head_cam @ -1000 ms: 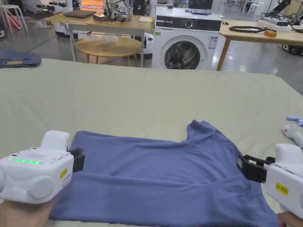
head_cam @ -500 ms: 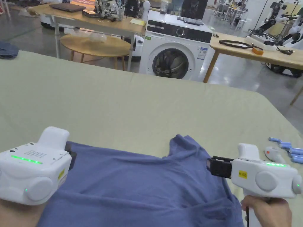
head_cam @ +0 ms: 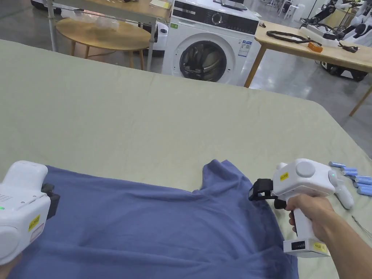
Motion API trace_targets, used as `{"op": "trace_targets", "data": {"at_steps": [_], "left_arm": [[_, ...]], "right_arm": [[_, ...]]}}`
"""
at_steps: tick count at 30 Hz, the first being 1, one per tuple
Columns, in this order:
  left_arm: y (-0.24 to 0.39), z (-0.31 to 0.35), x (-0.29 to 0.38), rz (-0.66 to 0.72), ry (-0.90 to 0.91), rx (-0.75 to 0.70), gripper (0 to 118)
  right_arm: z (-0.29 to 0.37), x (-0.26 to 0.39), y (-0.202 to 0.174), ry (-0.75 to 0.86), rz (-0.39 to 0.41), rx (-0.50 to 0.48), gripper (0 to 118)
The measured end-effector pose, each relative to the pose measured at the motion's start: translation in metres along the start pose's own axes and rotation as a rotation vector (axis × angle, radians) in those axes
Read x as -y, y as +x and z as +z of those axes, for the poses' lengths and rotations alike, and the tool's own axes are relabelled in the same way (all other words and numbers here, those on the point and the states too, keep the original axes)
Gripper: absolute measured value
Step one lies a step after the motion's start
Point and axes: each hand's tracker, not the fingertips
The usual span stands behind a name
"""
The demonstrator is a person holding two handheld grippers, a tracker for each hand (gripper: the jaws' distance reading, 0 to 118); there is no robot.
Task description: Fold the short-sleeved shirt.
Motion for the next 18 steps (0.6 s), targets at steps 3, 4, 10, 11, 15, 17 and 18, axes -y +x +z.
{"op": "trace_targets", "data": {"at_steps": [3, 4, 10, 11, 15, 17, 18], "left_arm": [[-0.005, -0.001, 0.002, 0.004, -0.014, -0.01, 0], [-0.007, -0.003, 0.003, 0.014, -0.022, -0.018, 0], [-0.032, -0.02, -0.006, 0.095, -0.069, 0.049, 0], [-0.038, -0.025, -0.012, 0.091, -0.071, 0.051, 10], [-0.059, -0.061, -0.057, 0.057, -0.168, 0.102, 95], [-0.074, -0.087, -0.075, 0.124, -0.2, 0.132, 118], [-0.082, -0.1, -0.081, 0.168, -0.246, 0.16, 118]], "right_arm": [[-0.002, 0.004, -0.004, -0.009, 0.022, -0.012, 63], [-0.001, 0.004, -0.008, -0.007, 0.079, 0.008, 53], [0.011, 0.007, -0.011, 0.056, 0.091, 0.008, 0], [0.014, 0.008, -0.013, 0.076, 0.095, 0.023, 0], [0.028, 0.017, -0.021, 0.096, 0.083, -0.005, 0], [0.032, 0.02, -0.023, 0.098, 0.085, -0.002, 0], [0.033, 0.022, -0.023, 0.101, 0.077, -0.004, 0]]}}
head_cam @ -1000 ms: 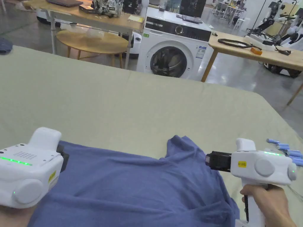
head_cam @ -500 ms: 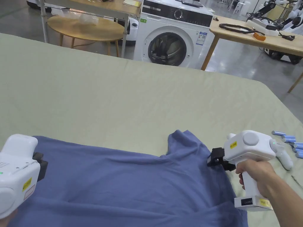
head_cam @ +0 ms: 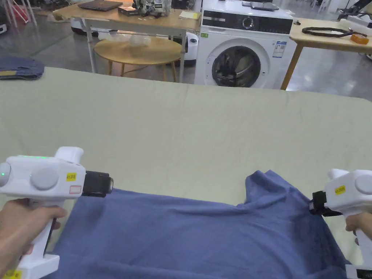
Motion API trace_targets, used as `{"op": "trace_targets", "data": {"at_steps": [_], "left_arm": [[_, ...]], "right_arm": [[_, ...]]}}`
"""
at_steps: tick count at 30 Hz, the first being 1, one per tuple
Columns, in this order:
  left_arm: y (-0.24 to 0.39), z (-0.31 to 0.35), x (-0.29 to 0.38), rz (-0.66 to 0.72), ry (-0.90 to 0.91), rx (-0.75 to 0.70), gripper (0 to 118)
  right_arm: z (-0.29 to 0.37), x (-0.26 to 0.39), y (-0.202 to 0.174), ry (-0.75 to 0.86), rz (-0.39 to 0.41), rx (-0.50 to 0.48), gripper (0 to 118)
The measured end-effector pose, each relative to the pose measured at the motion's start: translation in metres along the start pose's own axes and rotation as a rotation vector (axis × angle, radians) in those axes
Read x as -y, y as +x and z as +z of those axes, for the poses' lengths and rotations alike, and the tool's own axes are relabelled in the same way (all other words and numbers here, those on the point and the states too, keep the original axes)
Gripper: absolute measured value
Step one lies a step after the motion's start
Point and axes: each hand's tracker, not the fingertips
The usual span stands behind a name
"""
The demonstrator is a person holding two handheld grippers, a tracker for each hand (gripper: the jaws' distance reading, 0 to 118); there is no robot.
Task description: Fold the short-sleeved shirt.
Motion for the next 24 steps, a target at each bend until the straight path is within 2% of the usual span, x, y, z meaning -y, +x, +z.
{"op": "trace_targets", "data": {"at_steps": [2, 4, 6, 8, 9, 11, 15, 18, 21, 24], "left_arm": [[-0.016, -0.027, -0.021, 0.042, -0.171, 0.02, 118], [-0.027, -0.044, -0.029, 0.101, -0.265, 0.036, 118], [-0.035, -0.05, -0.033, 0.16, -0.248, 0.05, 113], [-0.037, -0.055, -0.036, 0.174, -0.259, 0.077, 100], [-0.035, -0.056, -0.038, 0.171, -0.252, 0.063, 88], [-0.029, -0.059, -0.039, 0.142, -0.248, 0.045, 74], [-0.021, -0.064, -0.036, 0.057, -0.262, -0.011, 60], [-0.02, -0.064, -0.03, 0.019, -0.263, -0.018, 22], [-0.019, -0.061, -0.023, 0.005, -0.211, -0.038, 7], [-0.013, -0.045, -0.019, -0.021, -0.128, -0.044, 2]], "right_arm": [[0.002, 0.003, 0.0, -0.002, -0.024, -0.016, 0], [0.003, 0.002, 0.002, -0.001, -0.031, -0.019, 0], [0.006, 0.003, 0.001, 0.003, -0.029, -0.018, 0], [0.006, -0.001, 0.004, 0.002, -0.035, -0.023, 0], [0.006, -0.001, 0.004, 0.002, -0.037, -0.025, 0], [0.005, -0.003, 0.004, -0.001, -0.037, -0.023, 0], [0.002, -0.003, 0.003, -0.001, -0.039, -0.023, 0], [0.0, -0.002, 0.002, 0.001, -0.047, -0.03, 0], [0.001, 0.002, 0.0, 0.016, -0.042, -0.023, 0], [0.012, 0.005, 0.002, 0.065, -0.037, -0.017, 0]]}}
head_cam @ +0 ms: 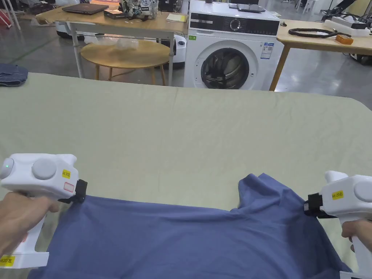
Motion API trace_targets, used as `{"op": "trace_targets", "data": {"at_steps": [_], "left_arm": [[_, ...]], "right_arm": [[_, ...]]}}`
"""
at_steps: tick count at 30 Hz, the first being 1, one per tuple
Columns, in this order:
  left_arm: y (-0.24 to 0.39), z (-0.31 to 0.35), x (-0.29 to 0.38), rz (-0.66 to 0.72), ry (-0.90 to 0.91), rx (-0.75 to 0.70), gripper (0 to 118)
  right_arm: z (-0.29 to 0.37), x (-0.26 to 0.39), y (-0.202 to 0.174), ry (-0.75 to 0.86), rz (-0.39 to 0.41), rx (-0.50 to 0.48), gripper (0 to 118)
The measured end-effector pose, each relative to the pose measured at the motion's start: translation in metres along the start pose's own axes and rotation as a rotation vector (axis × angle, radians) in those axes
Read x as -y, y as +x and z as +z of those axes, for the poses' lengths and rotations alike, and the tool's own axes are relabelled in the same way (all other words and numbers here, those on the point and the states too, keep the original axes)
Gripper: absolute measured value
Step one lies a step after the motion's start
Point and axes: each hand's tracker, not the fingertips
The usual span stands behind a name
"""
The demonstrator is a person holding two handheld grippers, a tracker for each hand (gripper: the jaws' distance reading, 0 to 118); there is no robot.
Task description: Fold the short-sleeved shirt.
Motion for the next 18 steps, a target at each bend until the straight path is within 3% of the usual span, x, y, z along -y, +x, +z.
{"op": "trace_targets", "data": {"at_steps": [11, 18], "left_arm": [[-0.005, 0.067, 0.033, 0.013, 0.168, 0.055, 2], [-0.004, 0.109, 0.06, 0.011, 0.236, 0.078, 2]], "right_arm": [[0.06, 0.012, 0.01, 0.142, -0.008, -0.057, 0], [0.1, 0.035, 0.015, 0.204, 0.028, -0.093, 0]]}}
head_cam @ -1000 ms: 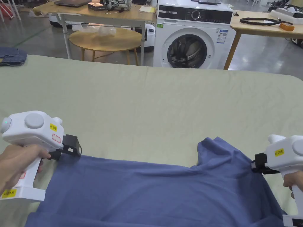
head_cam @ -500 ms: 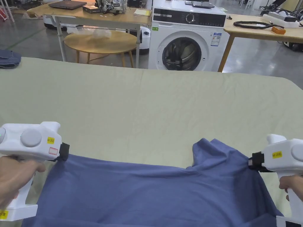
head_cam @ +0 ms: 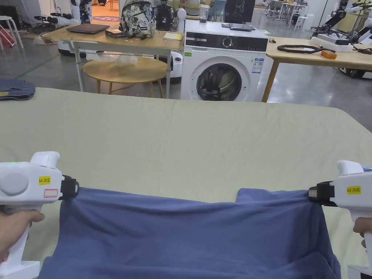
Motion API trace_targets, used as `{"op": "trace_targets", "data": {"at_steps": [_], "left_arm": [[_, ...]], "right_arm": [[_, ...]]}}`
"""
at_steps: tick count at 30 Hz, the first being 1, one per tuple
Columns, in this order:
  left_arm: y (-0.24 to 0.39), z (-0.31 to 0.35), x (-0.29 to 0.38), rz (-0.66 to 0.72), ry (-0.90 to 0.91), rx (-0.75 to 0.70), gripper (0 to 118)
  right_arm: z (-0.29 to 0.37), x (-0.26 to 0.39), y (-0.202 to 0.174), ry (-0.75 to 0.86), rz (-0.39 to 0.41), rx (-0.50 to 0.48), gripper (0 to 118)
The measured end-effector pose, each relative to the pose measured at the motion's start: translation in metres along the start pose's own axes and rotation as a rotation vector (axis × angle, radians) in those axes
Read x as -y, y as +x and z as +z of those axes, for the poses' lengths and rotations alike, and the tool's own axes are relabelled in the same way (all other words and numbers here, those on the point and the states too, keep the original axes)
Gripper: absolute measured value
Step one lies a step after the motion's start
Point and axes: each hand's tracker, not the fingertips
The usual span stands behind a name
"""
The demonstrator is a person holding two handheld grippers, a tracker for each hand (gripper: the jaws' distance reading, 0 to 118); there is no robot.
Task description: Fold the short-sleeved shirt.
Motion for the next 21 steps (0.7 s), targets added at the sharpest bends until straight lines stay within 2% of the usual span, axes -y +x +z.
{"op": "trace_targets", "data": {"at_steps": [3, 8, 16, 21], "left_arm": [[0.001, 0.024, 0.012, 0.012, 0.032, 0.024, 2], [0.003, 0.062, 0.041, -0.007, 0.066, 0.046, 2], [0.005, 0.111, 0.12, -0.016, 0.107, 0.051, 2], [-0.001, 0.117, 0.166, -0.02, 0.052, 0.033, 2]], "right_arm": [[0.022, 0.011, 0.001, 0.013, 0.002, -0.024, 0], [0.067, 0.043, -0.004, 0.034, 0.062, -0.051, 0], [0.122, 0.123, -0.002, 0.045, 0.075, -0.06, 0], [0.139, 0.172, 0.012, 0.023, 0.025, -0.077, 0]]}}
